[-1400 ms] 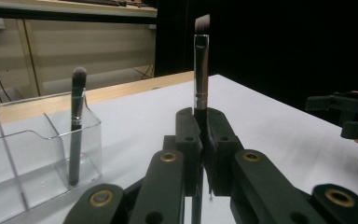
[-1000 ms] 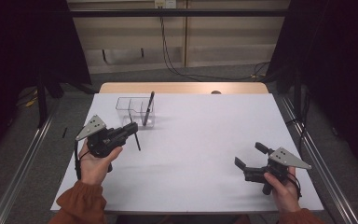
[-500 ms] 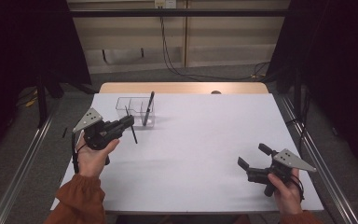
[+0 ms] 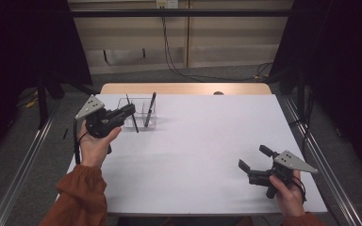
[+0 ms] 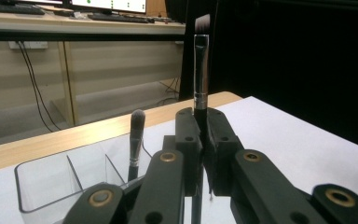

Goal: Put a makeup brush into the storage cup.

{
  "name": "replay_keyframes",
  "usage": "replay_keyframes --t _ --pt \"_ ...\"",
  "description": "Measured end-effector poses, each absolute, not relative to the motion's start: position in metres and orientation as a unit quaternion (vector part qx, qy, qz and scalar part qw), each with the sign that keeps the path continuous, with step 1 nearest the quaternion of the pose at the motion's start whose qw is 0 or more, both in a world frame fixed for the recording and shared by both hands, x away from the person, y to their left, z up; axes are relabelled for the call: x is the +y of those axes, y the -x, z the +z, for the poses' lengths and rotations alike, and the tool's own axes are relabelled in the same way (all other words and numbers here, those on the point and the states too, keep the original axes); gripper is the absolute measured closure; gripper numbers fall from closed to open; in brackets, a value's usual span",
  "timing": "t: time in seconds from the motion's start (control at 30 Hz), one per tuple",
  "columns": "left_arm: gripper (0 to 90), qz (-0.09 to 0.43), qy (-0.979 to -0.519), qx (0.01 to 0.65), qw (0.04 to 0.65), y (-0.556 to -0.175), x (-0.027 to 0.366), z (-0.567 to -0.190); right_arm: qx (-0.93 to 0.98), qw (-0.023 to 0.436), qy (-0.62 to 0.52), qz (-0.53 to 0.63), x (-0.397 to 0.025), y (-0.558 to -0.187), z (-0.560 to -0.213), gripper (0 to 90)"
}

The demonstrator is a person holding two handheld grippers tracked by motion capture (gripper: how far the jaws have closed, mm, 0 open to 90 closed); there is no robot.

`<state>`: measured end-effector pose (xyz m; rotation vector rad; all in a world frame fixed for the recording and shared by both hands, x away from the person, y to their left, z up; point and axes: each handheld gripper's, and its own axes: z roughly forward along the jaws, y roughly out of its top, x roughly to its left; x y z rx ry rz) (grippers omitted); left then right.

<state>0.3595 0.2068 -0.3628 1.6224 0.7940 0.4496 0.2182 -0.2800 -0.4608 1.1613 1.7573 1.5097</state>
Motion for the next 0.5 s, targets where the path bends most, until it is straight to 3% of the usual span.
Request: replay_keyframes --t 0.5 --pt "85.4 0.227 -0.686 0.352 0.595 -0.398 0.187 -0.355 0.652 0.268 -0.433 0.562 -0.279 -0.218 -0.461 0.0"
